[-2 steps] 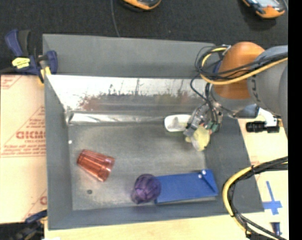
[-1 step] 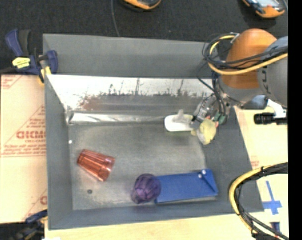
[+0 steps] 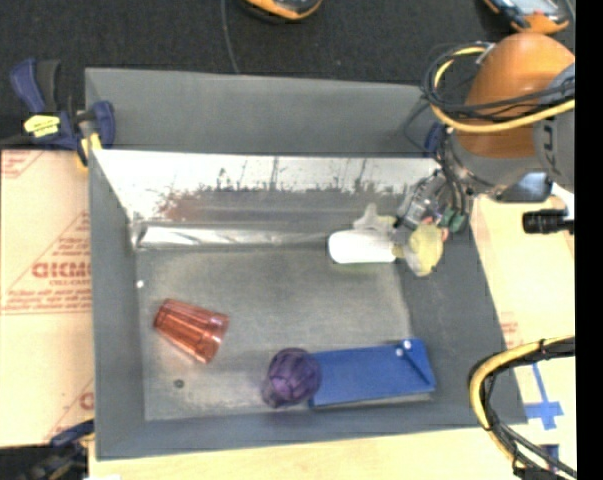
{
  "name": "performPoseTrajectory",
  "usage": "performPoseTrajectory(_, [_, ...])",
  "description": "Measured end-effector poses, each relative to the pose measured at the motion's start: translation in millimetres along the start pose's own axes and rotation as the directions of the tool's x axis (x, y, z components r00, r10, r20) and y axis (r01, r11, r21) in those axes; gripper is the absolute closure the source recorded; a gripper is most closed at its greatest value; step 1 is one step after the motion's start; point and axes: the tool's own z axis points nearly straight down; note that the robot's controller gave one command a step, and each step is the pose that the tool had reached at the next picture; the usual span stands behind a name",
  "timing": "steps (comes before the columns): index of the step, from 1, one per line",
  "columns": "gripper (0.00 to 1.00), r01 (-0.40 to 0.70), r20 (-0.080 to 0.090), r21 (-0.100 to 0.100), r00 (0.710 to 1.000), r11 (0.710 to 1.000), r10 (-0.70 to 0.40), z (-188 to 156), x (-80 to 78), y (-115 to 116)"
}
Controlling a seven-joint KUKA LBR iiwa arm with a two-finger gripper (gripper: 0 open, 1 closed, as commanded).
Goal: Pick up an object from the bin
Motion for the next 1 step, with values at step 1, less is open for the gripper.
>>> performPoseTrajectory(1, [1.0,0.003,0.003,-0.001,1.0,1.0,-0.003,-27.3,-1.4,0.0])
